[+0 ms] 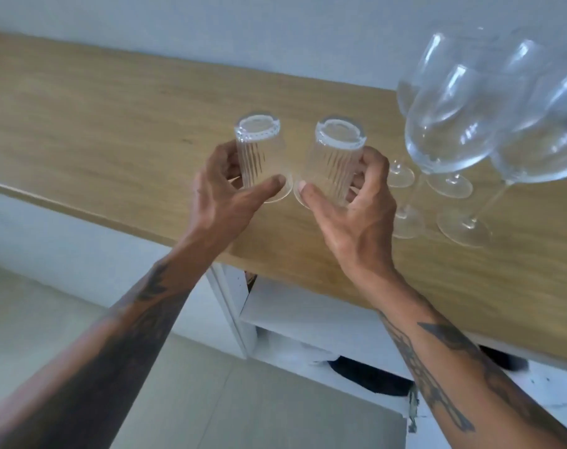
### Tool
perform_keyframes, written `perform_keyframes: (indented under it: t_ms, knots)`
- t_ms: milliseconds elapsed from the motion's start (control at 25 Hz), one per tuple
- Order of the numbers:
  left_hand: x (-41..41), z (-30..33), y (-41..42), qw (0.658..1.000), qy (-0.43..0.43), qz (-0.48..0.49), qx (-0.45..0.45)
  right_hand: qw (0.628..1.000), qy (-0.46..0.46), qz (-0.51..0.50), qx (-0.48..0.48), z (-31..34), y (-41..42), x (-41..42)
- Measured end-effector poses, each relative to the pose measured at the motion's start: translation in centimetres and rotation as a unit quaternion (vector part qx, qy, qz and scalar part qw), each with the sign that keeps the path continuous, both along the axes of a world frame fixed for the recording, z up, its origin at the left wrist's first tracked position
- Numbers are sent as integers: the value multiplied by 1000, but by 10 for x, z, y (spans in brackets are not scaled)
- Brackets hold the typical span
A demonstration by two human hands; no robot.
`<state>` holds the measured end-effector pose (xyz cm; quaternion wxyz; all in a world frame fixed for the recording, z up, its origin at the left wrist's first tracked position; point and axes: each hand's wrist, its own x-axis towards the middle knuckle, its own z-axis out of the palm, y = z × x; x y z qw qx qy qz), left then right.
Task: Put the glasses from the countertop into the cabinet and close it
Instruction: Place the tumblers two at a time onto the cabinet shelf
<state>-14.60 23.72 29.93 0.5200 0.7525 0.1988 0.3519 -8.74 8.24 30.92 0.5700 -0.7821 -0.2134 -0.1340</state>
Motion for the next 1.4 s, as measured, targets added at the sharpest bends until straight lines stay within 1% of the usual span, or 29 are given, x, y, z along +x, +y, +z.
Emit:
perform_keyframes:
  t_ms: [120, 280, 400, 480, 560, 680, 800, 920, 1000, 1080, 1240, 1400]
  knots:
    - [-69, 5, -33, 1000, -16, 15, -7, 999, -18, 37, -1, 10, -38, -55]
    - [-138, -18, -77, 1000, -4, 28, -5, 997, -20, 78, -13, -2, -81, -109]
    - [-166, -53, -102, 1000, 17, 25, -2, 994, -1, 109, -15, -35, -106, -127]
    - [-172, -86, -112, 999, 41, 22, -4, 993, 28, 107, -32, -70, -118, -131]
    - [-164, -123, -120, 997, 72, 25, -25, 993, 56, 92, -57, -110, -123, -129]
    - [-133, -173, -122, 992, 106, 28, -55, 990, 94, 53, -88, -168, -116, -110]
    - [-85, -221, -108, 991, 132, 16, -33, 984, 133, 13, -116, -224, -97, -72]
    - [-39, -262, -92, 989, 146, 6, 19, 979, 148, -24, -138, -269, -79, -29]
    - [-18, -281, -86, 986, 159, 12, 55, 975, 160, -43, -148, -289, -71, -7]
    - [0, -295, -82, 983, 170, 20, 70, 974, 163, -51, -152, -305, -66, 11]
    - [23, -314, -75, 982, 169, 11, 81, 974, 146, -50, -169, -326, -61, 31]
    - [33, -328, -72, 980, 183, 16, 81, 976, 136, -49, -163, -337, -59, 36]
